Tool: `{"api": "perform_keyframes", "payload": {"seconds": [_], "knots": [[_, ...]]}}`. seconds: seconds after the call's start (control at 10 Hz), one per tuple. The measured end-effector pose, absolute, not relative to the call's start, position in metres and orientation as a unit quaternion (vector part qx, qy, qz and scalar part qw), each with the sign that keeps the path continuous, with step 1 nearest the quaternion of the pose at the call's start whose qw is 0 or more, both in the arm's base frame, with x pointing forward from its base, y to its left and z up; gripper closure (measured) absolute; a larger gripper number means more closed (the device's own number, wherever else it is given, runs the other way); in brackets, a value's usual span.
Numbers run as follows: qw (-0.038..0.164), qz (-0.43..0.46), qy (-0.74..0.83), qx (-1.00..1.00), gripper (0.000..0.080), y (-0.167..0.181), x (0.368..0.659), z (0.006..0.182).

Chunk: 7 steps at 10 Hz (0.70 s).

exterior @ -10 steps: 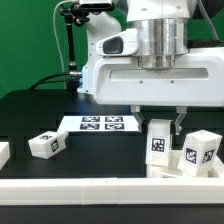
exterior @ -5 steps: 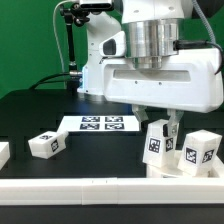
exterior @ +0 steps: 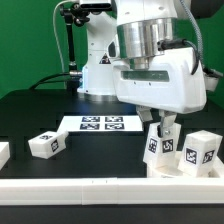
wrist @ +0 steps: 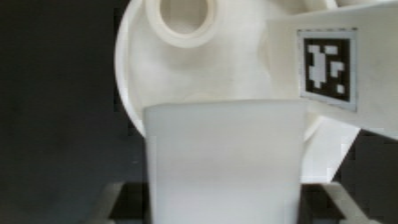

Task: Assemble stool

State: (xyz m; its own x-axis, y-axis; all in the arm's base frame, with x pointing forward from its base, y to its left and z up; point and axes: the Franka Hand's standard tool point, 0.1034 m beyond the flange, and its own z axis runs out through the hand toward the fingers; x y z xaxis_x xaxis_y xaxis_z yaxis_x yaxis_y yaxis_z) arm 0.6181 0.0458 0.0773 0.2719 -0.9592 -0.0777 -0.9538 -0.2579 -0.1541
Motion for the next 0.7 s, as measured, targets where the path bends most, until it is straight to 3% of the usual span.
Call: {"api": "perform_keyframes", "payload": {"seconds": [0.7], "knots": [[0.102, 0.004, 0.76, -0.642, 0.0462, 0.0515, 0.6184, 0.0771]]}}
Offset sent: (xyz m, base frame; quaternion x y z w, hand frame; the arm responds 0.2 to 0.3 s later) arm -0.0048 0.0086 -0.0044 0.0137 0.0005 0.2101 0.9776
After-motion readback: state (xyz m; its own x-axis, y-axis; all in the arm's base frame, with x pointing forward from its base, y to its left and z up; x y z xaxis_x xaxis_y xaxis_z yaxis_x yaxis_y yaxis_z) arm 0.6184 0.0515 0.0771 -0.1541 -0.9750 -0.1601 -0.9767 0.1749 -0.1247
